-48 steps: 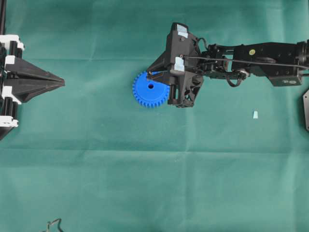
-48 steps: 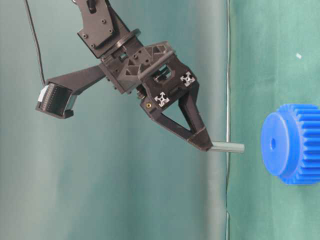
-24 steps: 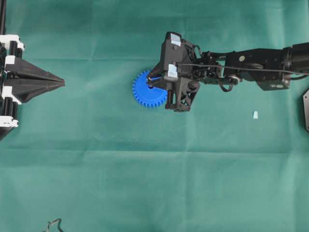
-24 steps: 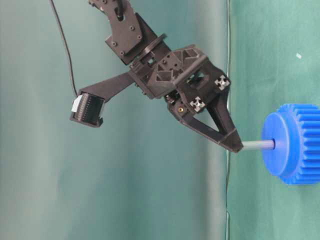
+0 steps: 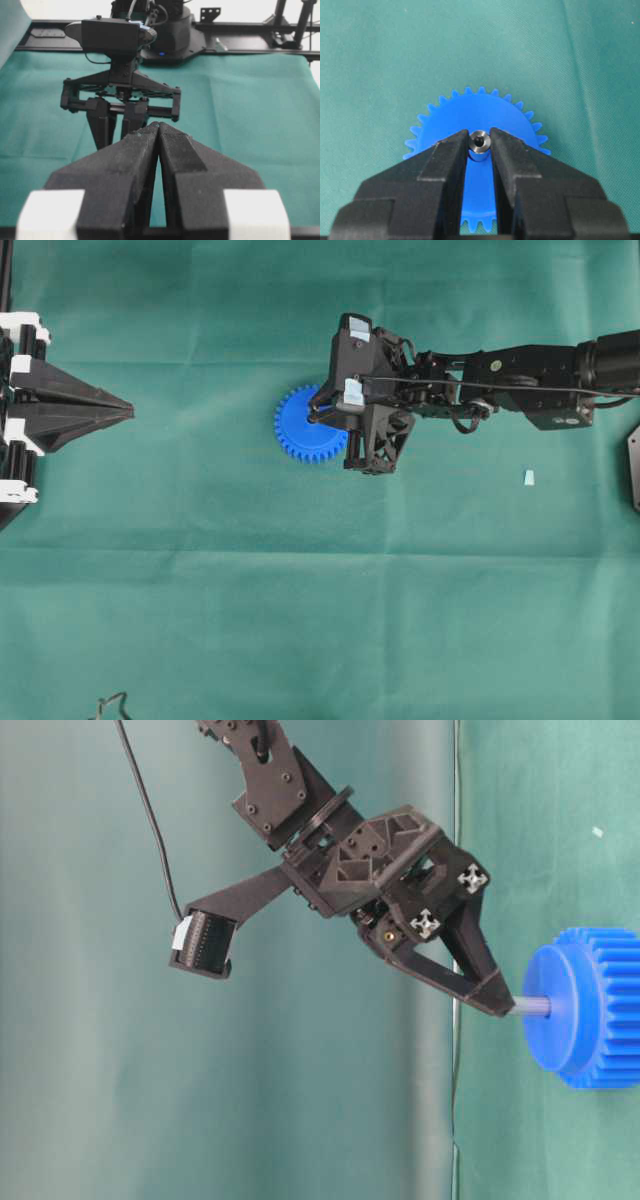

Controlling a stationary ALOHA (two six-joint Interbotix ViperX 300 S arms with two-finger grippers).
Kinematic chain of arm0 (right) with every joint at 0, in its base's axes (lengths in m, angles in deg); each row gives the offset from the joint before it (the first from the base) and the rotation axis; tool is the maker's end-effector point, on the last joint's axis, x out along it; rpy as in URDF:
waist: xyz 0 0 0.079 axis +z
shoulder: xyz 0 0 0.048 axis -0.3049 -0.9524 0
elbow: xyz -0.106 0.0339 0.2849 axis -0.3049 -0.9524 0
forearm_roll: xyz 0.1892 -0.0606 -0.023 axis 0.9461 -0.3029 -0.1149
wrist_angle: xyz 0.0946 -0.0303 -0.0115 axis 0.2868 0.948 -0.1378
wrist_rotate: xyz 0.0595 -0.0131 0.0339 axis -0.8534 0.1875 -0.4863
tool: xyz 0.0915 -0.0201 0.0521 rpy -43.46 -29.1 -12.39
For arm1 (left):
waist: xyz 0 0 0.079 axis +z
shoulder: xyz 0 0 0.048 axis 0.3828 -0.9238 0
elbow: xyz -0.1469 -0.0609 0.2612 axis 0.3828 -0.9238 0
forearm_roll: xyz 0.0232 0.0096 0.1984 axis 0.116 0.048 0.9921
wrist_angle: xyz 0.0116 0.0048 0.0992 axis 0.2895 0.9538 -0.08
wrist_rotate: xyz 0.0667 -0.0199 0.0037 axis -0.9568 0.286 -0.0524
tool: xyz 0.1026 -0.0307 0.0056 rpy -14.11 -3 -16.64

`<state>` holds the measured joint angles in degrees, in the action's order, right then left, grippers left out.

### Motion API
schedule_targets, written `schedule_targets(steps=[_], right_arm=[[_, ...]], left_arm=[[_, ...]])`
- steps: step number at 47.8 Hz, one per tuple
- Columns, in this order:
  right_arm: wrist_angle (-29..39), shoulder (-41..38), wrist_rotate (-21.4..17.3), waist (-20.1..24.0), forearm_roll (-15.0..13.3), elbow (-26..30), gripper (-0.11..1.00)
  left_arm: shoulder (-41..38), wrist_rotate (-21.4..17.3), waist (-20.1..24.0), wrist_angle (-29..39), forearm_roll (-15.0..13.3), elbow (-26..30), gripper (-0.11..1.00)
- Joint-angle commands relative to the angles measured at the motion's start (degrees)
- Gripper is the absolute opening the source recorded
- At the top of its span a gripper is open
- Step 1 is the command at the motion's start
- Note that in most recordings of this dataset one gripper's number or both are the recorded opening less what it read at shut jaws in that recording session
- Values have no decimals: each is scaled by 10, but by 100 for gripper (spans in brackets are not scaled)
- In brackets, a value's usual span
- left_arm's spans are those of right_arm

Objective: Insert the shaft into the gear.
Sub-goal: 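Lower the shaft into the gear hole with the right gripper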

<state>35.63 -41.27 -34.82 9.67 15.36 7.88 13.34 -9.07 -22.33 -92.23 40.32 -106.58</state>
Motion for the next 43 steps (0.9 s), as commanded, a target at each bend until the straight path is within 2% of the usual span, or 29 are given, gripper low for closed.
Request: schedule_targets(steps=[1, 43], right_arm=[[-6, 11, 0, 0, 1, 4, 17], [-30, -13, 1, 1, -1, 3, 17]], left_arm=[[-3, 0, 1, -3, 2, 15, 0], [-3, 1, 1, -3, 2, 15, 0]])
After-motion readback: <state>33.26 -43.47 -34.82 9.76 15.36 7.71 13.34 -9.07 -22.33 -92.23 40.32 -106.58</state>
